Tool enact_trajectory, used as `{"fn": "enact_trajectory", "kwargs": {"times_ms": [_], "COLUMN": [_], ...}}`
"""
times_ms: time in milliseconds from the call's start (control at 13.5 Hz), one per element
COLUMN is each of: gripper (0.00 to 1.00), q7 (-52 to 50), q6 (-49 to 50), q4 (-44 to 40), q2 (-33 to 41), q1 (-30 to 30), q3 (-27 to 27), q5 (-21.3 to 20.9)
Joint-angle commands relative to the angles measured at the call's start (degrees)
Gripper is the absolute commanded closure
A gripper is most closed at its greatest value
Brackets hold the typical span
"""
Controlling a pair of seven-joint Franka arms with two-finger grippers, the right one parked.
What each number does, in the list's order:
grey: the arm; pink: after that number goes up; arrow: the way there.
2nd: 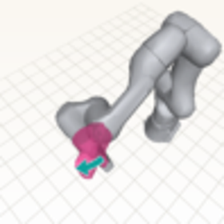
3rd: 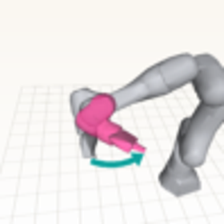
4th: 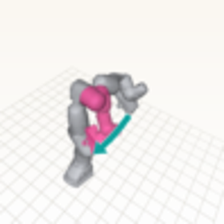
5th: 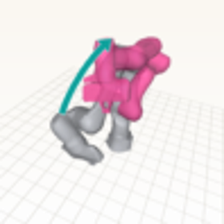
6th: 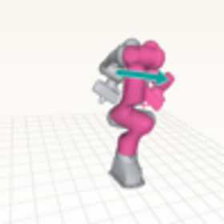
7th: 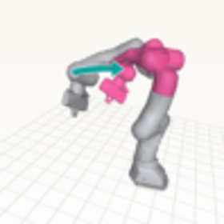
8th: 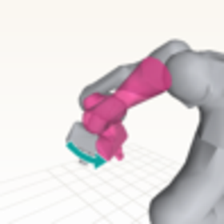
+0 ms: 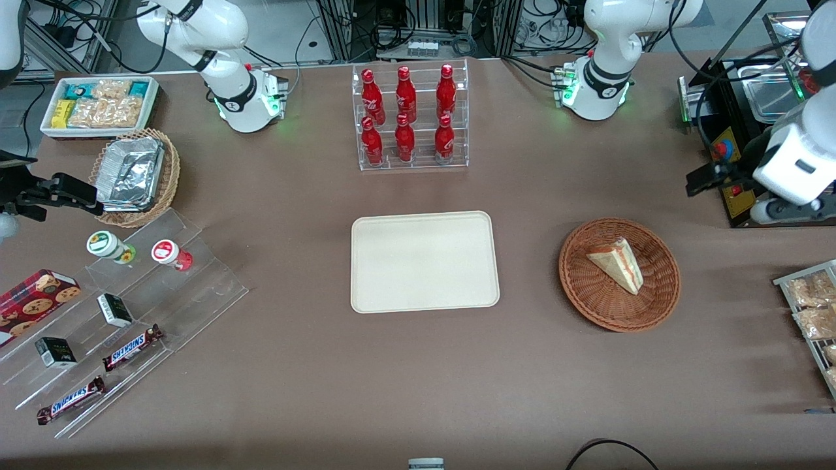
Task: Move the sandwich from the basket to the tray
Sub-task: 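Move the left gripper over the wicker basket holding the sandwich, then lower the open left gripper around the wrapped sandwich and close it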
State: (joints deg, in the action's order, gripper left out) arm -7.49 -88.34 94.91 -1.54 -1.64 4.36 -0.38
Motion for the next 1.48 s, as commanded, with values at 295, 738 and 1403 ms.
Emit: {"fn": "enact_trajectory", "kwargs": {"times_ms": [295,738,1403], "gripper": [0.00,0.00,0.00], "q7": [-11.56,-31.42,-38.57], "q6": [-16.06,-23.44,-42.69], "q4": [10.12,10.90,26.36], "q2": [-3.72,-10.14,-10.15], "q1": [0.32,3.05,3.75], "q3": [0.04,0.39,0.39], "q5": [0.30,-0.14,-0.41]}}
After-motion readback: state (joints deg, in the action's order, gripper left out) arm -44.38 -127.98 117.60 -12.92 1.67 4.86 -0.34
